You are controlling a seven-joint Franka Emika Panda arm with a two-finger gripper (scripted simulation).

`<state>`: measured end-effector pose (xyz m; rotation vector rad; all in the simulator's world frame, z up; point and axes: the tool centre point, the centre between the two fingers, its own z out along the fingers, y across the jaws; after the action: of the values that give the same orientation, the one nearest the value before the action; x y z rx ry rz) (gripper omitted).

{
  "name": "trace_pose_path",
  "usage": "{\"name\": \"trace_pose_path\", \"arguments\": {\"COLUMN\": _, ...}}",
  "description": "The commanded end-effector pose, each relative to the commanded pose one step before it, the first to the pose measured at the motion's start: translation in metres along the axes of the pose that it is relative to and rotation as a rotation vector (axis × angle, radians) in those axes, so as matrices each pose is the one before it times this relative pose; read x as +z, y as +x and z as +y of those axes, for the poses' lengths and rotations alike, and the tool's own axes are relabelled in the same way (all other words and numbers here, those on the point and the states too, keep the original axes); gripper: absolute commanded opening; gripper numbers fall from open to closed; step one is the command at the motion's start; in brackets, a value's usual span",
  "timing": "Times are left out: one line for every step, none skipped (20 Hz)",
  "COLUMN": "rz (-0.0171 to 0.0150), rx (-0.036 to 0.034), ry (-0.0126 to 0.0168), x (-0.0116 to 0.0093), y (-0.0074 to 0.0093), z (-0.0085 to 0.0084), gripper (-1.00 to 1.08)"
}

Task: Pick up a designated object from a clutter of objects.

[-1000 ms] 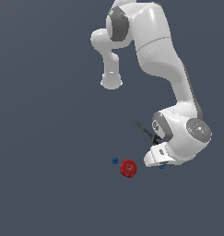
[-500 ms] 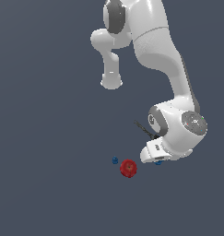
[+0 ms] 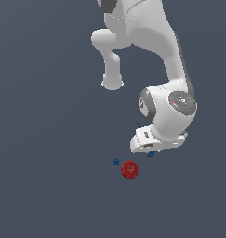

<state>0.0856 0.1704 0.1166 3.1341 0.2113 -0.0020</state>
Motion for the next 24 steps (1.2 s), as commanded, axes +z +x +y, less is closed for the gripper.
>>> {"name": "trace_pose_path", "arguments": {"rz": 0.00099, "rx": 0.00044, "ry": -0.00004, "x": -0.01787, "y": -0.01072, "z": 0.01565, "gripper": -1.00}}
{"name": "trace_pose_path", "arguments": {"rz": 0.00000, "rx": 0.00000, "ry": 0.00000, "x": -0.00718, "y": -0.00433, "z": 0.00628, "gripper": -1.00}}
{"name": "trace_pose_path", "arguments": {"rz": 0.00000, "rx": 0.00000, "ry": 0.00000, "x": -0.00727, "y": -0.00436, "z": 0.00634, "gripper": -1.00}}
{"name": "trace_pose_path", "arguments": {"rz": 0.00000, "rx": 0.00000, "ry": 0.00000, "x": -0.00735, "y": -0.00440, "z": 0.00640, "gripper": -1.00}}
{"name": "trace_pose_path", "arguments": {"rz": 0.00000, "rx": 0.00000, "ry": 0.00000, "x": -0.00744, "y": -0.00444, "z": 0.00647, "gripper": -1.00}}
{"name": "trace_pose_path", "arguments": {"rz": 0.00000, "rx": 0.00000, "ry": 0.00000, "x": -0.00753, "y": -0.00448, "z": 0.00653, "gripper": -1.00}}
{"name": "trace_pose_path", "arguments": {"rz": 0.00000, "rx": 0.00000, "ry": 0.00000, "x": -0.00762, "y": -0.00453, "z": 0.00660, "gripper": -1.00}}
{"name": "trace_pose_path", "arguments": {"rz": 0.00017, "rx": 0.00044, "ry": 0.00013, "x": -0.00783, "y": -0.00459, "z": 0.00696, "gripper": -1.00}}
{"name": "trace_pose_path", "arguments": {"rz": 0.00000, "rx": 0.00000, "ry": 0.00000, "x": -0.00784, "y": -0.00462, "z": 0.00675, "gripper": -1.00}}
{"name": "trace_pose_path", "arguments": {"rz": 0.00000, "rx": 0.00000, "ry": 0.00000, "x": -0.00796, "y": -0.00468, "z": 0.00683, "gripper": -1.00}}
{"name": "trace_pose_path", "arguments": {"rz": 0.00008, "rx": 0.00008, "ry": 0.00068, "x": -0.00814, "y": -0.00475, "z": 0.00711, "gripper": -1.00}}
{"name": "trace_pose_path", "arguments": {"rz": 0.00000, "rx": 0.00000, "ry": 0.00000, "x": -0.00823, "y": -0.00480, "z": 0.00703, "gripper": -1.00}}
{"name": "trace_pose_path", "arguments": {"rz": 0.00008, "rx": -0.00001, "ry": 0.00069, "x": -0.00844, "y": -0.00489, "z": 0.00729, "gripper": -1.00}}
{"name": "trace_pose_path", "arguments": {"rz": 0.00000, "rx": 0.00000, "ry": 0.00000, "x": -0.00857, "y": -0.00496, "z": 0.00728, "gripper": -1.00}}
{"name": "trace_pose_path", "arguments": {"rz": 0.00009, "rx": -0.00004, "ry": 0.00068, "x": -0.00881, "y": -0.00507, "z": 0.00757, "gripper": -1.00}}
{"name": "trace_pose_path", "arguments": {"rz": 0.00000, "rx": 0.00000, "ry": 0.00000, "x": -0.00891, "y": -0.00510, "z": 0.00753, "gripper": -1.00}}
{"name": "trace_pose_path", "arguments": {"rz": 0.00011, "rx": -0.00007, "ry": 0.00068, "x": -0.00896, "y": -0.00511, "z": 0.00766, "gripper": -1.00}}
{"name": "trace_pose_path", "arguments": {"rz": 0.00000, "rx": 0.00000, "ry": 0.00000, "x": -0.00893, "y": -0.00506, "z": 0.00752, "gripper": -1.00}}
{"name": "trace_pose_path", "arguments": {"rz": 0.00012, "rx": -0.00008, "ry": 0.00068, "x": -0.00896, "y": -0.00507, "z": 0.00766, "gripper": -1.00}}
{"name": "trace_pose_path", "arguments": {"rz": 0.00000, "rx": 0.00000, "ry": 0.00000, "x": -0.00893, "y": -0.00501, "z": 0.00751, "gripper": -1.00}}
{"name": "trace_pose_path", "arguments": {"rz": 0.00013, "rx": -0.00009, "ry": 0.00067, "x": -0.00896, "y": -0.00502, "z": 0.00765, "gripper": -1.00}}
{"name": "trace_pose_path", "arguments": {"rz": 0.00000, "rx": 0.00000, "ry": 0.00000, "x": -0.00892, "y": -0.00495, "z": 0.00750, "gripper": -1.00}}
{"name": "trace_pose_path", "arguments": {"rz": 0.00000, "rx": 0.00000, "ry": 0.00000, "x": -0.00892, "y": -0.00492, "z": 0.00751, "gripper": -1.00}}
{"name": "trace_pose_path", "arguments": {"rz": 0.00015, "rx": -0.00009, "ry": 0.00067, "x": -0.00896, "y": -0.00494, "z": 0.00770, "gripper": -1.00}}
